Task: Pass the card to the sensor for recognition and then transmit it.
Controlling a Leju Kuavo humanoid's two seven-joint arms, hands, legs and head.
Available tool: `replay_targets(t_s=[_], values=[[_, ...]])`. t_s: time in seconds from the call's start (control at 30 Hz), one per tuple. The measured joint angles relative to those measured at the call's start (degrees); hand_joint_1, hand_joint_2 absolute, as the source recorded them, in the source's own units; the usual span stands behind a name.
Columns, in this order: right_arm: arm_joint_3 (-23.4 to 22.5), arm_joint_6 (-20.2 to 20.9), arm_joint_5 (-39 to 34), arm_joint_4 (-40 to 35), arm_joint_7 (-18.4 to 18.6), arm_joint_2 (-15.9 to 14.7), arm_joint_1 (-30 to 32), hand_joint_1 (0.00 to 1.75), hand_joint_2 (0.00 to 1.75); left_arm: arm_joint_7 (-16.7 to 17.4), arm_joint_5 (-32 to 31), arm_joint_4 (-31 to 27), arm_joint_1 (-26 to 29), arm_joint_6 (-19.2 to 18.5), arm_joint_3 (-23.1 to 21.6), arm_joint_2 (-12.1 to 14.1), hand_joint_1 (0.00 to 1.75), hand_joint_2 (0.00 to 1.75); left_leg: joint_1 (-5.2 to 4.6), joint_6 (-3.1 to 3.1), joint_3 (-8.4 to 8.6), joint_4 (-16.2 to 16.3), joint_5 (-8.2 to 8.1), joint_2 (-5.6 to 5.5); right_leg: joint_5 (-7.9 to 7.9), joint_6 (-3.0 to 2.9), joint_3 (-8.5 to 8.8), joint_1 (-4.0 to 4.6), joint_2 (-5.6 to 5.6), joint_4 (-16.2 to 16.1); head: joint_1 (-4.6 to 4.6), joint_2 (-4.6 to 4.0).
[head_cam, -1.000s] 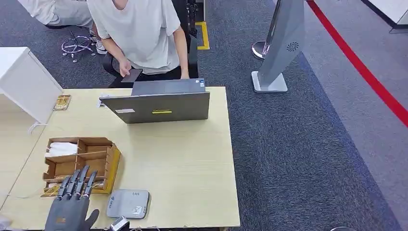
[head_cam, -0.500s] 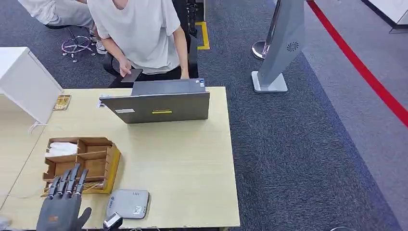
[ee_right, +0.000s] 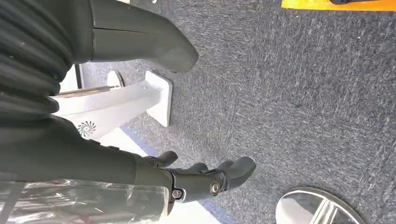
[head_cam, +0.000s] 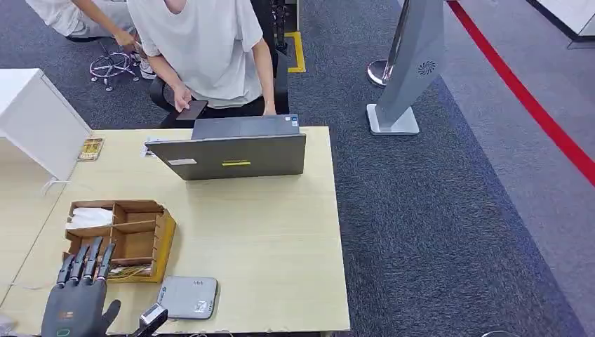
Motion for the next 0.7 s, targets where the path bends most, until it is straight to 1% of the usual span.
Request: replay_targets(t_s=[0.7], values=[[0.0,0.09,0.09,0.0,0.0,0.0,0.02,0.0,1.75,0.0,0.0,0.98,-0.93,-0.02,0.04,0.04,0.0,1.75,0.0,0.0,0.0,0.0,0.0,0.0,0.0,0.0,-0.03,0.0,0.0,0.0,0.0,0.0]])
